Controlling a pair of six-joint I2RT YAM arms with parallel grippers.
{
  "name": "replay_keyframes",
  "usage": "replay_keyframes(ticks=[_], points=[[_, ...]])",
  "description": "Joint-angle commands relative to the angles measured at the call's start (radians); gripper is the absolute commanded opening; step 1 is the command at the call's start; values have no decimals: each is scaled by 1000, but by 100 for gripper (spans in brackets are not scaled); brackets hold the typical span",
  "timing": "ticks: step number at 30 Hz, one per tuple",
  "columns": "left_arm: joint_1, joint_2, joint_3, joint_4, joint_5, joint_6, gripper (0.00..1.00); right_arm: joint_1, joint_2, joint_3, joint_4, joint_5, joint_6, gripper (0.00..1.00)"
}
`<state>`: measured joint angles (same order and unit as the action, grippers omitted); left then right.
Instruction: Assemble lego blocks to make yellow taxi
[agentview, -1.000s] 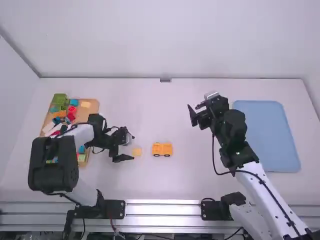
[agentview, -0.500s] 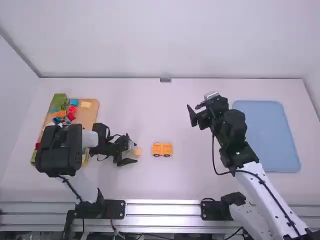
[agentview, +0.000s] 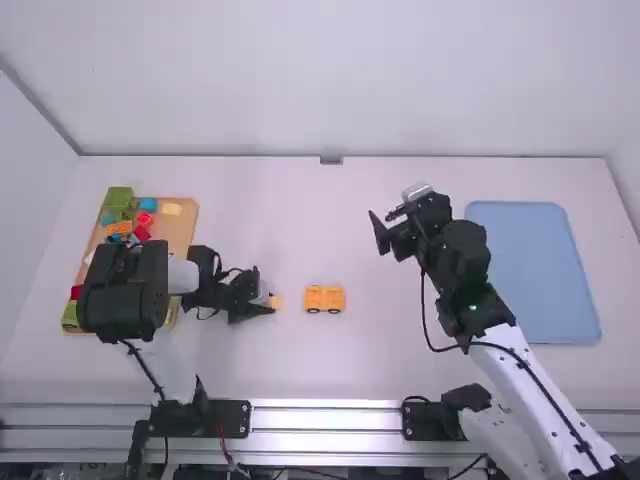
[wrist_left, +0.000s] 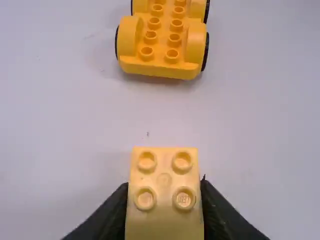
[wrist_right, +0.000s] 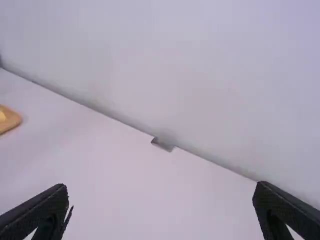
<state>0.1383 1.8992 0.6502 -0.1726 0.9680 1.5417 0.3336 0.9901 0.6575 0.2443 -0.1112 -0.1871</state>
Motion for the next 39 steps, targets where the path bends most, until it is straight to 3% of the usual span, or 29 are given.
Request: replay_keyframes(ticks=[1, 10, 17, 22, 26, 34, 39], points=[[3, 14, -2, -3, 9, 3, 30, 0, 3, 42, 5, 0, 3, 98], [2, -26, 43, -73, 36, -4, 22, 0, 8, 42, -76, -38, -69, 98], [-9, -132, 121, -249, 45, 26, 15, -55, 133, 42, -140, -412, -220, 98], [-30, -230, 135, -364, 106, 134, 18, -107, 365, 42, -146, -796, -448, 98], [-60, -273, 129, -375, 121, 123, 18, -100, 505, 42, -165, -927, -613, 98], [-153, -286, 129, -360, 114, 17, 17, -7, 657, 42, -250, -892, -841, 98], [-230, -286, 128, -300, 74, -63, 14, 21, 724, 37, -191, -808, -806, 98]])
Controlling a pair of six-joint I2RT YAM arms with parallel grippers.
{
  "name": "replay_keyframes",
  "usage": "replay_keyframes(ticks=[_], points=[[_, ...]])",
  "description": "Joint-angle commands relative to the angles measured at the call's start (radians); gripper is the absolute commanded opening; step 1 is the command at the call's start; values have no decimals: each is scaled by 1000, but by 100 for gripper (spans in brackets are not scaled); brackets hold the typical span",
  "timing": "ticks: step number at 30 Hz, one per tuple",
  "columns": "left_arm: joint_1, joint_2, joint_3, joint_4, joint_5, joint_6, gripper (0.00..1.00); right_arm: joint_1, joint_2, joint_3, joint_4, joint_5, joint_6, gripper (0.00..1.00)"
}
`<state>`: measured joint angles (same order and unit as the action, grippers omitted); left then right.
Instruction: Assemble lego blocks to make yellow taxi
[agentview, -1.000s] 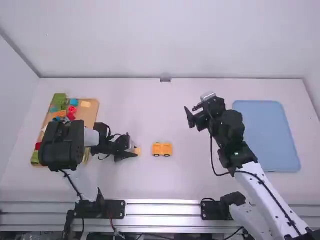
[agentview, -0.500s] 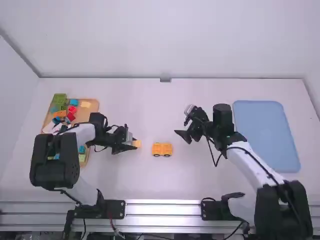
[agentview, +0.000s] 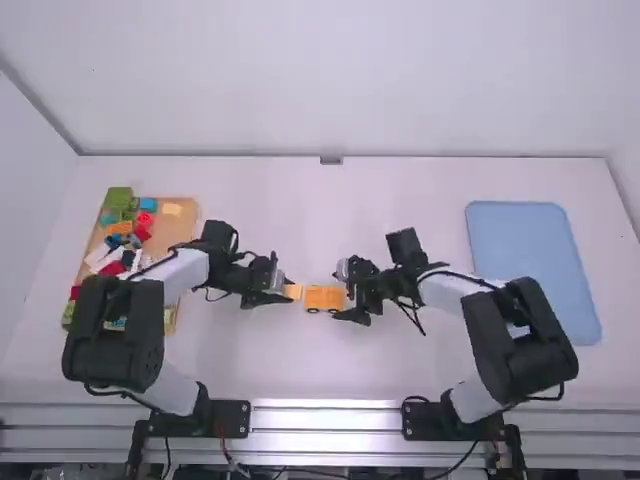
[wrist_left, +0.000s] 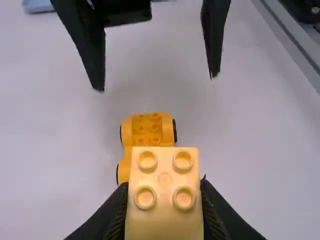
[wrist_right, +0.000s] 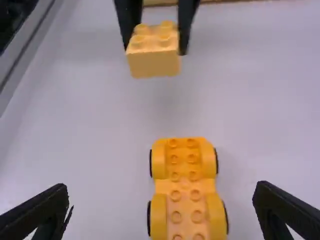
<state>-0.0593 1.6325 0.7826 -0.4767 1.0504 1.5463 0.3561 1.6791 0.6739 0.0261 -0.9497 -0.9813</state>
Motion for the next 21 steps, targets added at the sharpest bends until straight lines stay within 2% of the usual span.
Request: replay_keyframes(ticks=[1, 4, 6, 15, 21], points=[[-39, -20, -4, 6, -15, -72, 14, -3, 45, 16, 51, 34, 3, 98], [-87, -19, -4, 45, -54, -143, 13, -22, 113, -29, 233, 18, 95, 98], [-100, -19, -4, 61, -66, -170, 13, -30, 134, -48, 293, -3, 114, 98], [-129, -19, -7, 105, -67, -223, 12, -26, 173, -148, 467, -68, 120, 98], [-134, -19, -23, 123, -68, -223, 11, 2, 266, -153, 634, -68, 200, 98]])
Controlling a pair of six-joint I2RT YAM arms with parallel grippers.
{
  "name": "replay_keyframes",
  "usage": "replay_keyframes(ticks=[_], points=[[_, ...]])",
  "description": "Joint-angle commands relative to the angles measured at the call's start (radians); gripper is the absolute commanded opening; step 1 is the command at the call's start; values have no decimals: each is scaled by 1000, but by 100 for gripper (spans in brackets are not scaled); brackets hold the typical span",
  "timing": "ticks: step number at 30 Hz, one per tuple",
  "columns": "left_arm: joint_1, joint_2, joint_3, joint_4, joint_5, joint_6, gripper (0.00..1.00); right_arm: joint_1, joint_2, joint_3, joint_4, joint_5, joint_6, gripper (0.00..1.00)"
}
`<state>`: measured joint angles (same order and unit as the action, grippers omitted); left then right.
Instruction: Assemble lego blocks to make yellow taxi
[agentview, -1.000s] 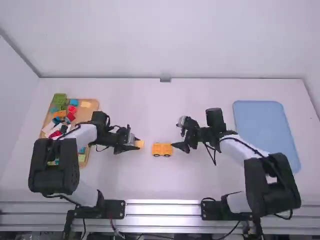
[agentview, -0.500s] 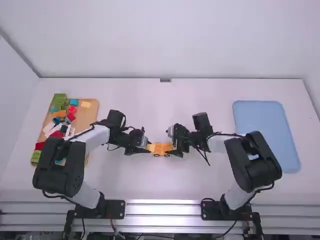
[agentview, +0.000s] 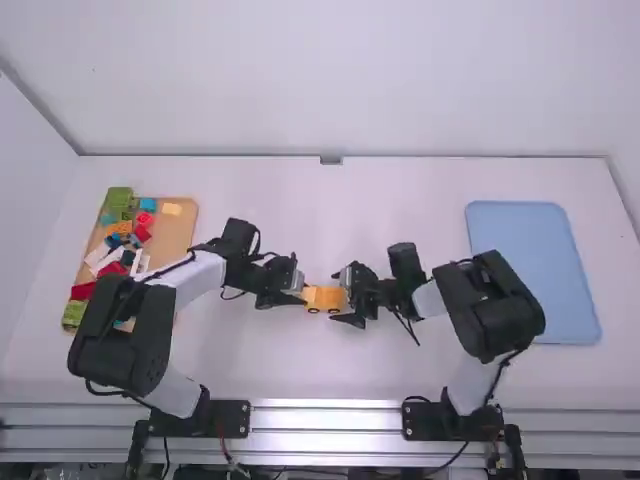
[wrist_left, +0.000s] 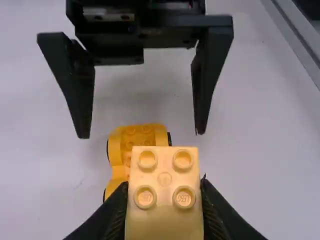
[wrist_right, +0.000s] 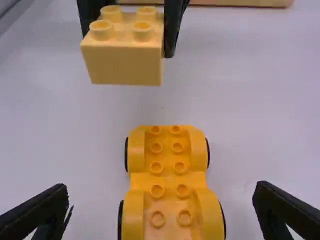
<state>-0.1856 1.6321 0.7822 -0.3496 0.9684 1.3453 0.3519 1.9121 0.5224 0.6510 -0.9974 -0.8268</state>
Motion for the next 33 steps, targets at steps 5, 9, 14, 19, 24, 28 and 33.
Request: replay_keyframes(ticks=[5, 9, 14, 19, 24, 28, 33], points=[[-8, -18, -48, 21, 14, -23, 10, 24, 107, 43, 37, -19, 68, 98], [-8, -18, -66, 51, 13, -42, 9, 22, 136, 73, 22, -20, 84, 98], [-11, -16, -111, 170, 15, -117, 8, 21, 140, 79, 19, -19, 90, 91], [-12, 16, -167, 349, 18, -239, 5, 23, 140, 66, 23, -12, 89, 71], [-13, 48, -179, 396, 43, -241, 4, 18, 140, 66, 19, -11, 90, 61], [-10, 78, -172, 411, 49, -241, 2, 16, 140, 66, 5, 2, 89, 59], [-10, 112, -162, 416, 33, -241, 2, 17, 140, 66, -18, 11, 85, 72]])
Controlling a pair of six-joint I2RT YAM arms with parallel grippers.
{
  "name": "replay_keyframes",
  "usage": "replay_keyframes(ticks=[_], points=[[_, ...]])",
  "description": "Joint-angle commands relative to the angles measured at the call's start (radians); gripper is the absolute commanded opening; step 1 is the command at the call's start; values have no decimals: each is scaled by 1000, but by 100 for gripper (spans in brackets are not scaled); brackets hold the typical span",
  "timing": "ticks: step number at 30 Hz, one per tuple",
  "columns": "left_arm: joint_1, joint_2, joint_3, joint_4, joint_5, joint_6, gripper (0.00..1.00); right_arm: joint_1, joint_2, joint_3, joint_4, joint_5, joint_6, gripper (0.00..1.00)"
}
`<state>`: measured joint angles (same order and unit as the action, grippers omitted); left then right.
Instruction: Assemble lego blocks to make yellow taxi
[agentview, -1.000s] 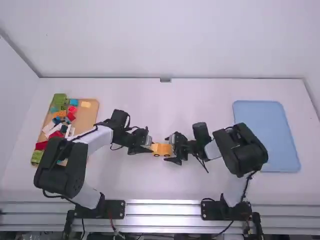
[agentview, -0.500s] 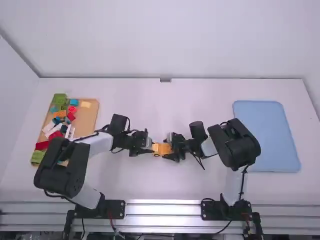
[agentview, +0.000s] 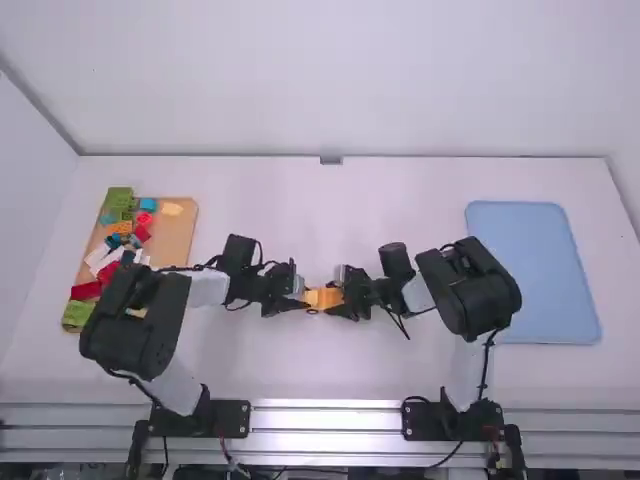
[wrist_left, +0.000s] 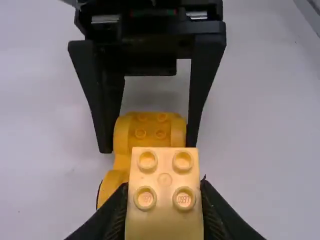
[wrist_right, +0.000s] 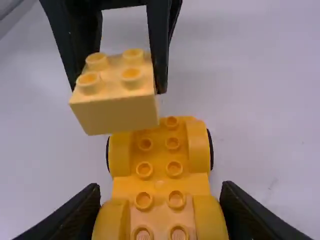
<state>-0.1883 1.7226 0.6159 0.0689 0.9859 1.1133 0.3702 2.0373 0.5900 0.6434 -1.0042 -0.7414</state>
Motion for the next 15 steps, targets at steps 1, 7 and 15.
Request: replay_keyframes(ticks=[1, 7, 15], points=[[-10, 30, 10, -5, 15, -9, 2, 1, 15, -1, -25, 17, -20, 82], [-8, 51, 25, -6, 26, -10, 2, 4, 15, -1, -31, 43, -18, 83], [-9, 54, 27, -3, 23, 0, 2, 4, 15, -1, -31, 40, -25, 61]])
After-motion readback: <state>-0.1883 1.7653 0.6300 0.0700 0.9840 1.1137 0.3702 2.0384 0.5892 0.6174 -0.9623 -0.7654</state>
